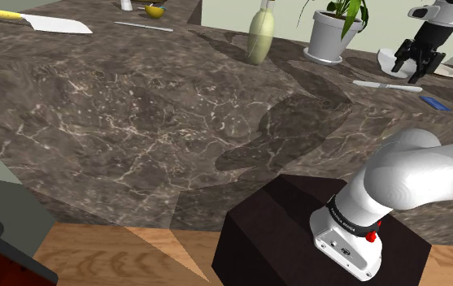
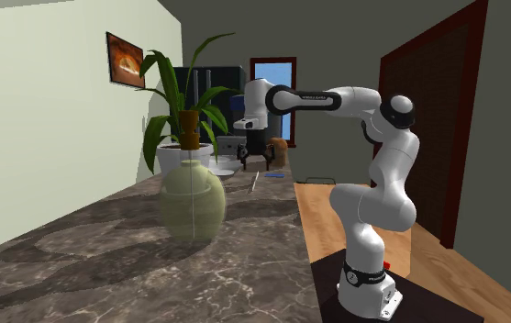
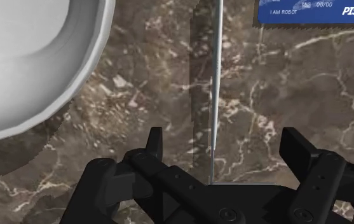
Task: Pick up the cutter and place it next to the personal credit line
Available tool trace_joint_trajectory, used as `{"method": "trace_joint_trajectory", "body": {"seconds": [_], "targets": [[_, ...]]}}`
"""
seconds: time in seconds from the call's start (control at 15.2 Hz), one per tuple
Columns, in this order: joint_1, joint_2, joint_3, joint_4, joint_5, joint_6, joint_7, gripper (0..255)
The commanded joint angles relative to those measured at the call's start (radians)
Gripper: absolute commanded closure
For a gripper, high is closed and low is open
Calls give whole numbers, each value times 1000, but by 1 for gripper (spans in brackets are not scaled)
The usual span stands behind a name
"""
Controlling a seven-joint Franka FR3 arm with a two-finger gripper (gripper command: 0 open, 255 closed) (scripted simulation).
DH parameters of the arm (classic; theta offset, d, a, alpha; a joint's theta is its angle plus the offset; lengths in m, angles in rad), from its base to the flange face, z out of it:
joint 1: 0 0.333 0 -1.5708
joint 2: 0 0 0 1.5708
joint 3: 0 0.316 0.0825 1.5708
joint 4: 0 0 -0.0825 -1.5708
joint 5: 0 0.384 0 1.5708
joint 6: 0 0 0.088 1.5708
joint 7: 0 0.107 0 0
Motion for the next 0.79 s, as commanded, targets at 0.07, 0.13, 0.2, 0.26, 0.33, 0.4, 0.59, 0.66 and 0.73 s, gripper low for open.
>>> {"method": "trace_joint_trajectory", "body": {"seconds": [0.07,0.13,0.2,0.26,0.33,0.4,0.59,0.66,0.73], "targets": [[5,9,13,33,12,-27,-5,0],[10,18,26,67,24,-53,-11,0],[15,29,37,103,36,-80,-16,0],[20,39,45,132,44,-101,-21,0],[20,39,45,132,44,-101,-21,0],[20,39,45,132,45,-101,-21,0],[20,39,45,132,44,-101,-21,0],[20,39,45,132,44,-101,-21,0],[20,39,45,132,44,-101,-21,0]]}}
